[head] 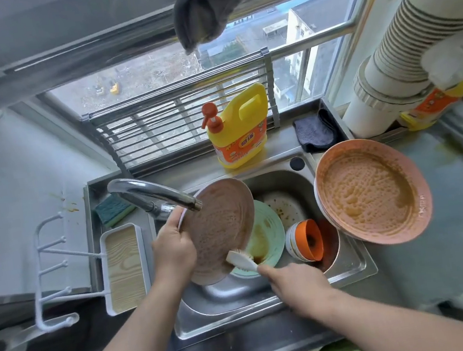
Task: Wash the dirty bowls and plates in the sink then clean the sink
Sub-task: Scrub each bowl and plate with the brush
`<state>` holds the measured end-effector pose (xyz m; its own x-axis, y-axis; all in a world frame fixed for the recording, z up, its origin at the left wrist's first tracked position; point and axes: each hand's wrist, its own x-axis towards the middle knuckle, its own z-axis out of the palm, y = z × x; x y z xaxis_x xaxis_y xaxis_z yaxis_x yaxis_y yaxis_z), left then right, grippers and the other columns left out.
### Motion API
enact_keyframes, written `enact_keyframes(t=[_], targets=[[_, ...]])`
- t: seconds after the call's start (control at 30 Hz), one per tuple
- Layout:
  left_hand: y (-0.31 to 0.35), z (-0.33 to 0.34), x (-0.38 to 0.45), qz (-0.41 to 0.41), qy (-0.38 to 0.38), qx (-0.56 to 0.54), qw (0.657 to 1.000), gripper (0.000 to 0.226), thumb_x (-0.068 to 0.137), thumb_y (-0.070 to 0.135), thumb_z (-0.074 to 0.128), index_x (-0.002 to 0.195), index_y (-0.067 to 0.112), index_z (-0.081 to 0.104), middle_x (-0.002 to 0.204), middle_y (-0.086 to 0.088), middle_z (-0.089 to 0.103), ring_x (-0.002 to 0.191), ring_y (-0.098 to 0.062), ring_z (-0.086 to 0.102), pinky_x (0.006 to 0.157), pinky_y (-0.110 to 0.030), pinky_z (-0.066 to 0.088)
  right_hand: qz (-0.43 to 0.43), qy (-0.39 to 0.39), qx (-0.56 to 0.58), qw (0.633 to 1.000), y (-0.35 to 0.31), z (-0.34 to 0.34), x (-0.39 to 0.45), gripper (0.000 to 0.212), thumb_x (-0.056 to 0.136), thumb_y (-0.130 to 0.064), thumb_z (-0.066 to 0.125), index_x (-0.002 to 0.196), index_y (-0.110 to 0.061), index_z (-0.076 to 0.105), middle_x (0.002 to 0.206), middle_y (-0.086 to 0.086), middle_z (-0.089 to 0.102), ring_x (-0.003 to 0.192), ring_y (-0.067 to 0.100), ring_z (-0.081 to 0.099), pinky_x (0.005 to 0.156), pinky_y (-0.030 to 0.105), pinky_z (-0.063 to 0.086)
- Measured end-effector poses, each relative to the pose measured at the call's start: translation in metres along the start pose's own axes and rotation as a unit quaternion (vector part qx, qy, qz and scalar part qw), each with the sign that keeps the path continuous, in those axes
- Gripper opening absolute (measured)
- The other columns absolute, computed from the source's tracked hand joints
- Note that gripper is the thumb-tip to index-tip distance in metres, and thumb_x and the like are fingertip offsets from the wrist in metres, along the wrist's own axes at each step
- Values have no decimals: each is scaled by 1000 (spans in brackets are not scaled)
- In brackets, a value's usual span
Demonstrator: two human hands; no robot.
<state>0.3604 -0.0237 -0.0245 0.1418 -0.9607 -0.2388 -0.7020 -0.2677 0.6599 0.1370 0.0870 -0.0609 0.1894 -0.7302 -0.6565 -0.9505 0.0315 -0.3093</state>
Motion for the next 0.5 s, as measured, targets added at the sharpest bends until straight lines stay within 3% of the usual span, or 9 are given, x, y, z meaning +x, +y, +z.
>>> enact_keyframes(t=[0.07,0.17,0.27,0.33,0.4,0.5], targets=[[-7,4,-2,5,-8,-2,1000,55,99,8,45,129,50,63,110,7,73,105,-23,65,94,-44,53,37,6,18,999,11,-3,8,42,108,-30,33,145,-50,35,112,12,70,100,38,68,71,41,49],[-6,8,-9,25,-24,20,999,61,97,7,45,134,53,60,117,5,71,108,-22,62,95,-41,50,94,76,31,992,35,-36,28,41,110,-24,29,142,-48,37,106,9,70,90,36,68,64,38,50],[-5,17,-11,1,-25,-2,1000,56,101,12,47,140,50,58,123,3,70,112,-24,60,94,-36,46,72,161,121,977,21,-62,34,36,112,-34,25,143,-49,36,106,9,72,89,35,66,63,38,46],[-6,27,-10,-37,-13,-40,998,40,108,31,48,144,47,56,132,5,70,120,-24,62,101,-37,47,36,189,201,961,-5,-62,30,33,111,-42,27,142,-47,38,108,11,73,96,39,67,71,41,47],[-2,39,-13,-64,-12,-79,995,40,110,49,41,148,42,54,140,8,66,128,-23,60,111,-42,46,-3,178,255,950,-31,-48,23,31,111,-42,31,140,-43,42,108,13,73,99,39,67,77,43,48],[0,54,-16,-180,16,-198,963,40,110,51,40,142,33,57,133,0,68,121,-26,63,106,-44,49,-43,123,274,953,-53,-15,1,31,110,-40,34,139,-39,44,109,13,73,104,40,65,82,43,49]])
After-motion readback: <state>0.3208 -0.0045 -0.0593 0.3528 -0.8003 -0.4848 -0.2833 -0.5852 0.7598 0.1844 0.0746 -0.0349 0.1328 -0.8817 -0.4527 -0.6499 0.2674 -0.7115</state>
